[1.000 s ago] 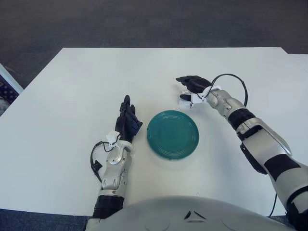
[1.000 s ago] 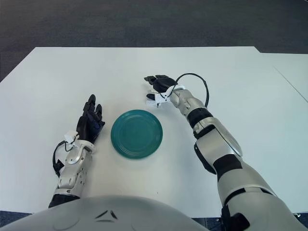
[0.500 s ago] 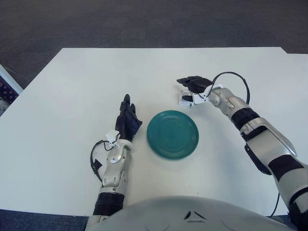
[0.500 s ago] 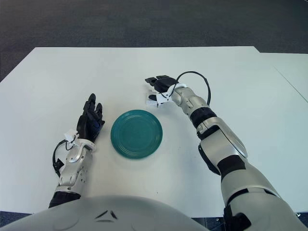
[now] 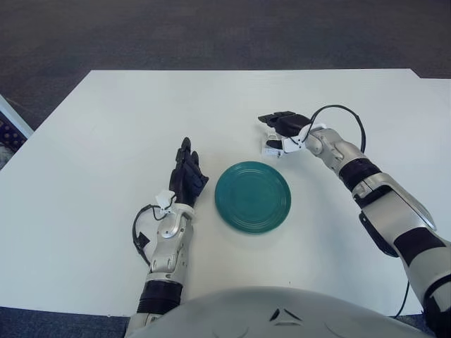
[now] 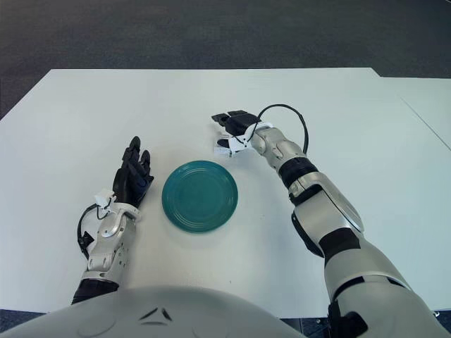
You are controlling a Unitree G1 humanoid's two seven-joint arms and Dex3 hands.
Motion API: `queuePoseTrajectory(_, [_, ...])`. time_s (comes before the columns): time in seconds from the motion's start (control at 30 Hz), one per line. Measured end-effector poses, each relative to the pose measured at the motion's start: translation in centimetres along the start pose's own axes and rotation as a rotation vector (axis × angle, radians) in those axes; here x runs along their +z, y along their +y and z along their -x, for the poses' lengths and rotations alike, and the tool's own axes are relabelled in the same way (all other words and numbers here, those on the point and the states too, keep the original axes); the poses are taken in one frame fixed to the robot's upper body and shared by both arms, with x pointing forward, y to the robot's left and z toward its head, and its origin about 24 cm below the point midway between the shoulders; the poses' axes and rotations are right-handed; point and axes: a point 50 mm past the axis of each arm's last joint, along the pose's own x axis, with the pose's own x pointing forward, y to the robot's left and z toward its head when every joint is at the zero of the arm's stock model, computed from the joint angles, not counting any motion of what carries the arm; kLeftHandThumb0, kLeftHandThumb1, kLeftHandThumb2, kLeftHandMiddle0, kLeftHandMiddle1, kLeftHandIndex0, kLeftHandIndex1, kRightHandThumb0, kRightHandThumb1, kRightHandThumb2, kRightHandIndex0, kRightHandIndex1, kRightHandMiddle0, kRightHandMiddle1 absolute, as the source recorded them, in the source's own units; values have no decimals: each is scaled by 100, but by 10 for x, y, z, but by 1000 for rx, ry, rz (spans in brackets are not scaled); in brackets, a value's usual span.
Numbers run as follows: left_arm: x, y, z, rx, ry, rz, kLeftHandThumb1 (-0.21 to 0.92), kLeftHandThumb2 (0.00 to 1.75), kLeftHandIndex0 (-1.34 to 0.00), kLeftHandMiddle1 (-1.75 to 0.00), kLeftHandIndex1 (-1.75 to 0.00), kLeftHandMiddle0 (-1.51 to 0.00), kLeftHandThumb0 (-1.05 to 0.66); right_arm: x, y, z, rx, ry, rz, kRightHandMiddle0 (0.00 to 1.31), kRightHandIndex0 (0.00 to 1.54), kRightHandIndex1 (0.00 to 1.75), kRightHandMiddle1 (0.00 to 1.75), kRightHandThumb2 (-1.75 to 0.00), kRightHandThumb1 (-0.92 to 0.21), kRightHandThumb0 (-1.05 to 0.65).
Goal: Put the charger into the plate.
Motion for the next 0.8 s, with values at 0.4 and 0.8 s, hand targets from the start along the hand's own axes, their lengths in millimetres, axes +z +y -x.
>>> queuePoseTrajectory(0.4, [0, 1, 0, -4, -1, 6, 92, 114, 0, 0, 0, 0, -105, 2, 12, 2, 35, 9, -21, 0, 0, 0, 14, -96, -92, -105])
queuePoseTrajectory(0.8, [0, 1, 0, -5, -2, 5, 92, 116, 0, 0, 0, 0, -105, 3, 13, 3, 36, 13, -21, 0, 0, 0, 13, -96, -92, -105])
